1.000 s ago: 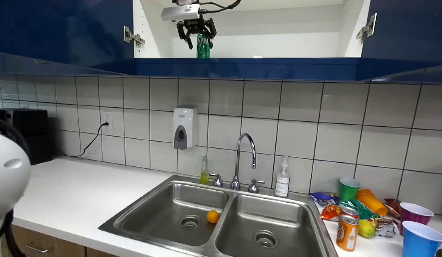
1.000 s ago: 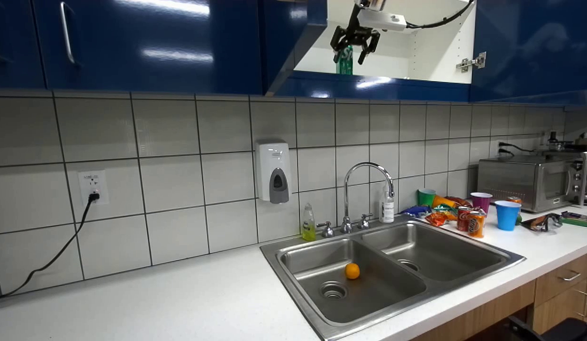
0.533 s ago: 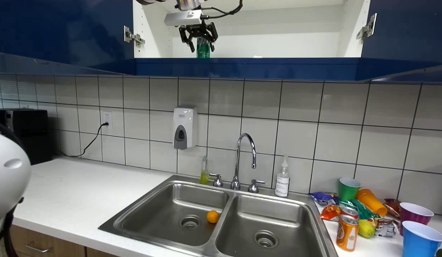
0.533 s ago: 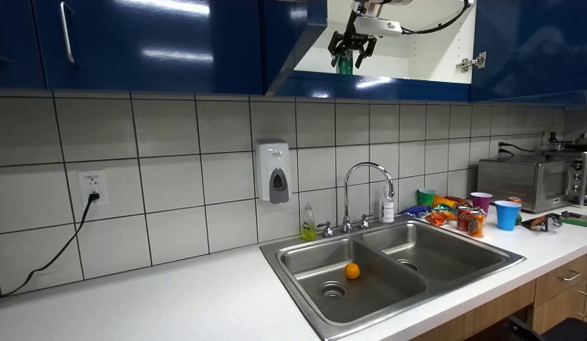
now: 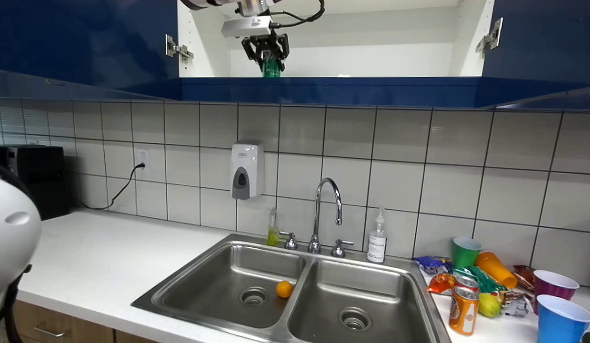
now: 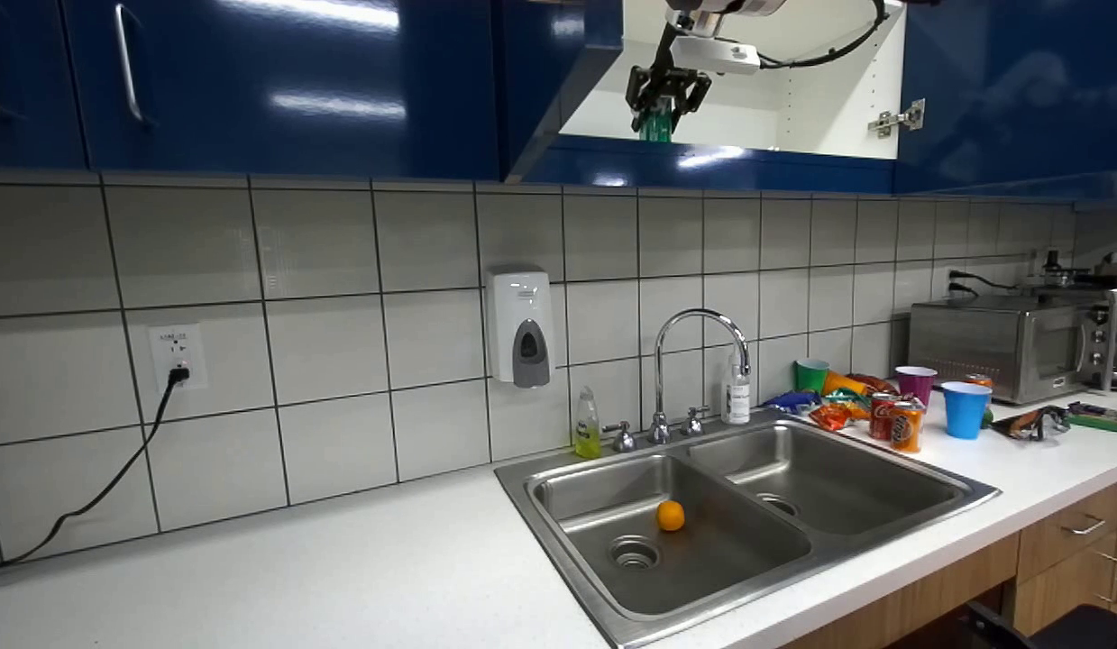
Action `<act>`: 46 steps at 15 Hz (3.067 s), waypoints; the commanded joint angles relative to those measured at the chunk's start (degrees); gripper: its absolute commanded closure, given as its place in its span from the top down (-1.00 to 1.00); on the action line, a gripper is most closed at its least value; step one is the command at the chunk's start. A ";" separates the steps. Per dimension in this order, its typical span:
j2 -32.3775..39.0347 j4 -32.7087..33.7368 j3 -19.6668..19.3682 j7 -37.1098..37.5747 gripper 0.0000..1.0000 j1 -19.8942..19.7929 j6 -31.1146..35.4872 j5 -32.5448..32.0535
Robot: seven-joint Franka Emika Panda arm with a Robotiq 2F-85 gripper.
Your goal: Move the can of sprite from the bottom shelf to the left sink
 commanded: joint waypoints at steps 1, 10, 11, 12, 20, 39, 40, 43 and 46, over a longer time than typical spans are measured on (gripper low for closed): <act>0.66 1.45 0.17 -0.96 -0.17 -0.37 0.65 0.78; -0.43 1.45 -0.03 -0.22 -0.24 -0.57 -0.04 0.27; -0.69 1.49 -0.06 -0.24 -0.24 -0.58 -0.04 0.28; -1.03 1.48 -0.08 -0.15 -0.24 -0.57 0.07 0.11; -2.78 1.14 -0.33 -0.01 -0.24 -0.63 0.65 -0.09; -21.55 -18.04 -0.24 0.94 -0.24 -1.42 -1.06 -0.74; -23.04 -19.92 -0.22 0.85 -0.24 -1.51 -1.31 -0.76; -27.59 -25.81 -0.18 0.39 -0.24 -1.59 -1.66 -0.85; -32.22 -31.90 -0.34 -0.27 -0.24 -1.44 -2.24 -0.66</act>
